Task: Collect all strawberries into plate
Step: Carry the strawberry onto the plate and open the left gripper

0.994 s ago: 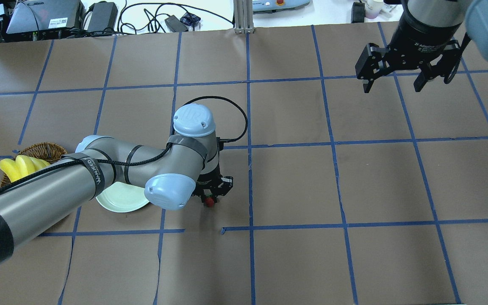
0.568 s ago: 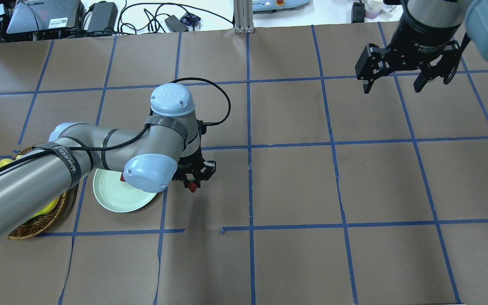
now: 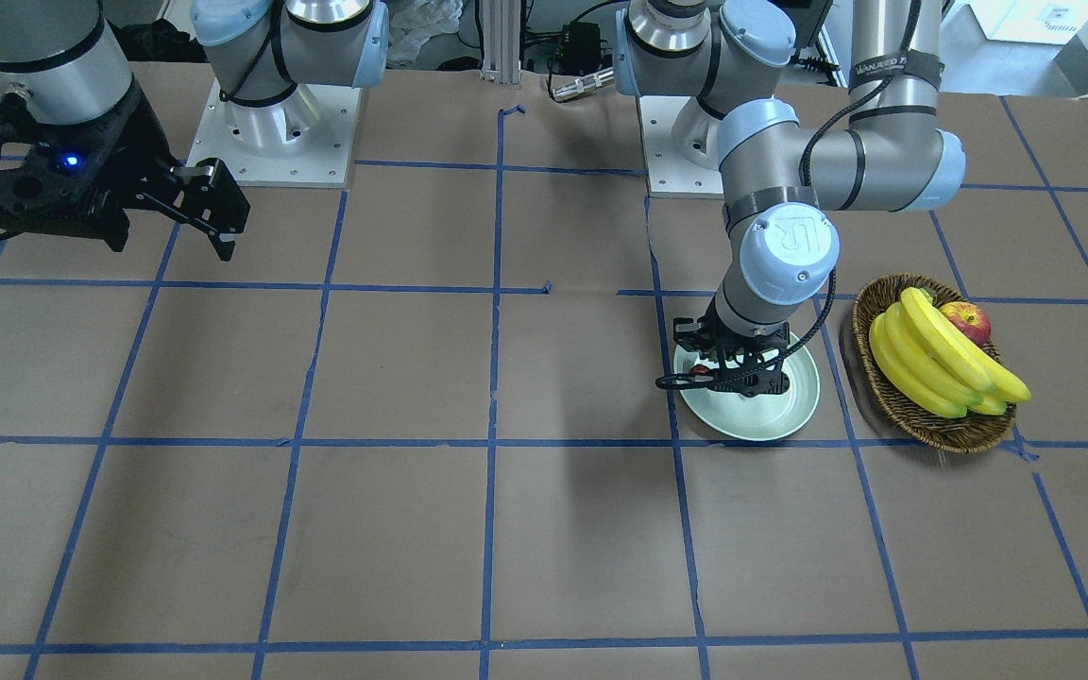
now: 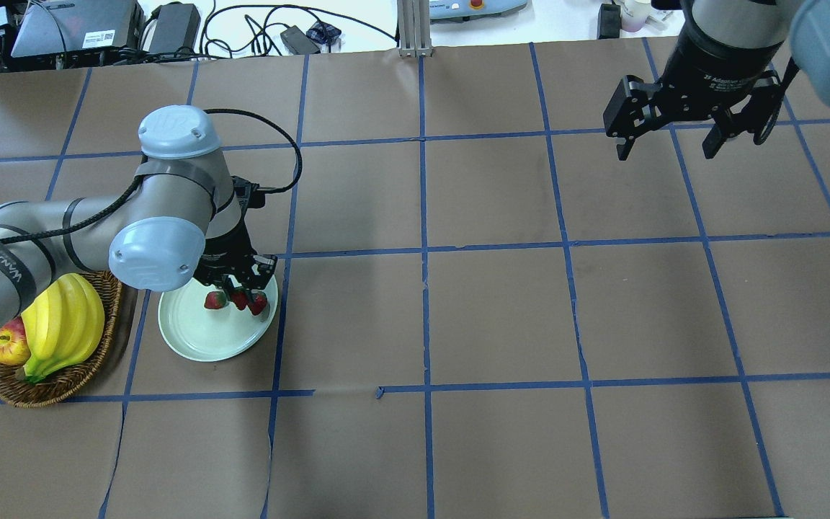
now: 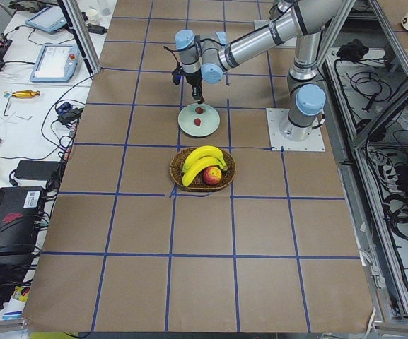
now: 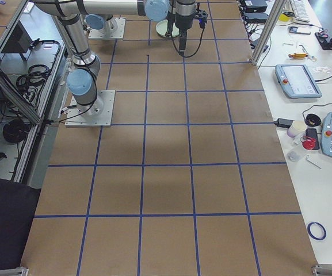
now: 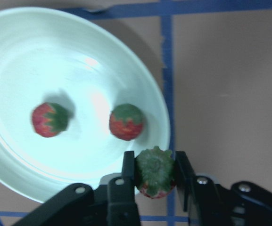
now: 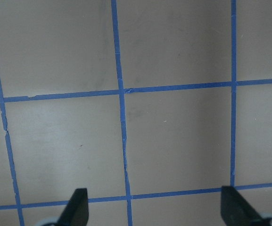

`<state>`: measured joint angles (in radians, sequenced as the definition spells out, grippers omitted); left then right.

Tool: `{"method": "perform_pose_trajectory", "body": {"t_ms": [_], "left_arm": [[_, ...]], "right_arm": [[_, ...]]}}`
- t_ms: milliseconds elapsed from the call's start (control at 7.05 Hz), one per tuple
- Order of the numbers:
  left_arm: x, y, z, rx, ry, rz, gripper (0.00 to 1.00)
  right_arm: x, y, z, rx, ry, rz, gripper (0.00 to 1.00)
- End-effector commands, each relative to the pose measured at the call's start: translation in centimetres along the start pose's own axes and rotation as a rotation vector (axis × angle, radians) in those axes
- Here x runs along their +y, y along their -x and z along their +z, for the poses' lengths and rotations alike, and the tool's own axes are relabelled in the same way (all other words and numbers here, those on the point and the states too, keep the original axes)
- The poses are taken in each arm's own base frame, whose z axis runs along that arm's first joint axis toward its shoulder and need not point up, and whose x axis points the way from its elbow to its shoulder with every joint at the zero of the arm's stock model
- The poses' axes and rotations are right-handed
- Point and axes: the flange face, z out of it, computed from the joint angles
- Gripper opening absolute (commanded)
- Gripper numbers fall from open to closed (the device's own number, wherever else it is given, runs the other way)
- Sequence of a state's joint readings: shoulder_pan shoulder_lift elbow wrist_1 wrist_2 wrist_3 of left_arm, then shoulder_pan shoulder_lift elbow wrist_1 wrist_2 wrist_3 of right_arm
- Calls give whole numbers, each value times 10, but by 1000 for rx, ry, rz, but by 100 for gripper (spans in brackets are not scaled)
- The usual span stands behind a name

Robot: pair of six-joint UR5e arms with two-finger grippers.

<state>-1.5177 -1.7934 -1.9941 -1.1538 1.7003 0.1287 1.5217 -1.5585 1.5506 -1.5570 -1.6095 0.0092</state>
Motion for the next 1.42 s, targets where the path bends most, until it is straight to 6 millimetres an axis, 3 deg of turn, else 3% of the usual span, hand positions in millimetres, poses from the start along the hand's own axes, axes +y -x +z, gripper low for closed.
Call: {"method": "perform_pose_trajectory", "body": {"t_ms": [0,142,284,426,568,710,852,1135,1277], "left_arm": [[14,22,31,-5,34,51,17],[14,22,32,-2,38,52,72],[12,21,29,8,29,46,98],[8,23,16,-3,0,42,100],[0,25,-23,-13,-57,43,100],[-3,28,-69,-6,-46,46,100],[-8,33,-129,28,-66,45,100],[13,21,-237,69,-146,62,100],[20,8,-266,61,-199,67,100]], "right_arm": [[0,0,0,0,0,0,100],[0,0,0,0,0,0,100],[0,0,0,0,0,0,100],[0,0,0,0,0,0,100],[0,0,0,0,0,0,100],[0,0,0,0,0,0,100],[0,0,0,0,0,0,100],[0,0,0,0,0,0,100],[0,0,1,0,3,0,100]]}}
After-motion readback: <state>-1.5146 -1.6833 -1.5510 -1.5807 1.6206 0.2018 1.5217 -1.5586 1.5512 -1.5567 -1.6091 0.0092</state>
